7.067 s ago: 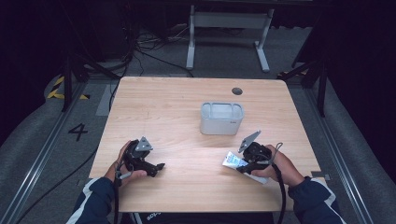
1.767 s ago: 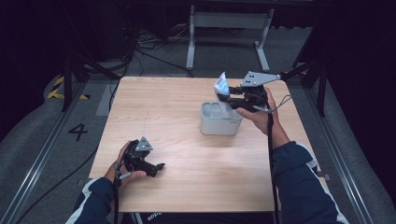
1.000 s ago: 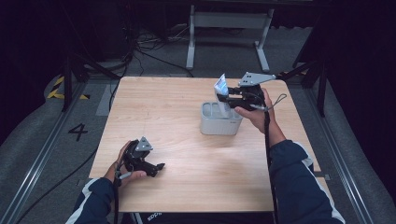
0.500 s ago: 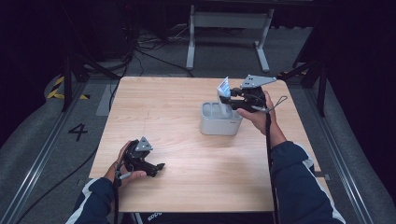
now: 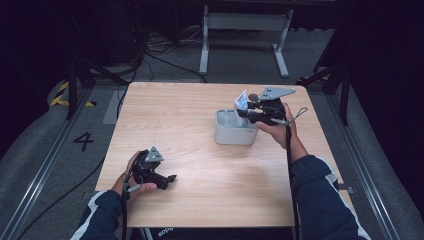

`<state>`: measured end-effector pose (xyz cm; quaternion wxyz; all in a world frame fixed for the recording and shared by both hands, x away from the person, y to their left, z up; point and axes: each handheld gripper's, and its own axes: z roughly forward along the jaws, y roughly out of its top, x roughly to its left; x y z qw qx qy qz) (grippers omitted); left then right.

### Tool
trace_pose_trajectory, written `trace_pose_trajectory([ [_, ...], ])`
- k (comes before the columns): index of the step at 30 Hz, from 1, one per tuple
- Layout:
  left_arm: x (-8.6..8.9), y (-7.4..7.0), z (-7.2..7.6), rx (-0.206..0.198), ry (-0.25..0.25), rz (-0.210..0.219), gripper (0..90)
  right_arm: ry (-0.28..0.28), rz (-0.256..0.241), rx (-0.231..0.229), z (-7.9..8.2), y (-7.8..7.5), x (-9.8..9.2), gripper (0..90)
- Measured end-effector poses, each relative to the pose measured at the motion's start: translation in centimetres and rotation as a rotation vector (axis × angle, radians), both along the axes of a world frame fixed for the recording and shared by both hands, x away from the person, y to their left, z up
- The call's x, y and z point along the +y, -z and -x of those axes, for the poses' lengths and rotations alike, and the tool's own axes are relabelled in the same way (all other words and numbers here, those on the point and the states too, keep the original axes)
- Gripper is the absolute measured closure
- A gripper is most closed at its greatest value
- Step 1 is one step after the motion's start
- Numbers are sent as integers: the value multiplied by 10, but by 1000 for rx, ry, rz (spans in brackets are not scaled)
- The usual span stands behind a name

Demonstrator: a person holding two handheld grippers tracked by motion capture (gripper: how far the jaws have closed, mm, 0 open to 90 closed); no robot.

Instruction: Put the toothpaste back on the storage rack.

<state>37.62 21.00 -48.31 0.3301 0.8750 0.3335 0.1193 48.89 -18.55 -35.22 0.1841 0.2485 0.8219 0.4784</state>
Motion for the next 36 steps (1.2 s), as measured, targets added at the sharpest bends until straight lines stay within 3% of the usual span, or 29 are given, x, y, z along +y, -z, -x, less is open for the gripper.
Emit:
trace_pose_trajectory([
  [21, 0, 0, 0, 0, 0, 0, 3, 10, 38, 25, 3, 20, -4, 580],
  [30, 0, 0, 0, 0, -2, -1, 3, -11, 87, 50, 5, 28, -1, 570],
  [35, 0, 0, 0, 0, -1, -1, 3, -7, 67, 60, 4, 29, -4, 537],
  [36, 0, 0, 0, -1, 0, 0, 3, -4, 59, 60, 4, 29, -6, 644],
])
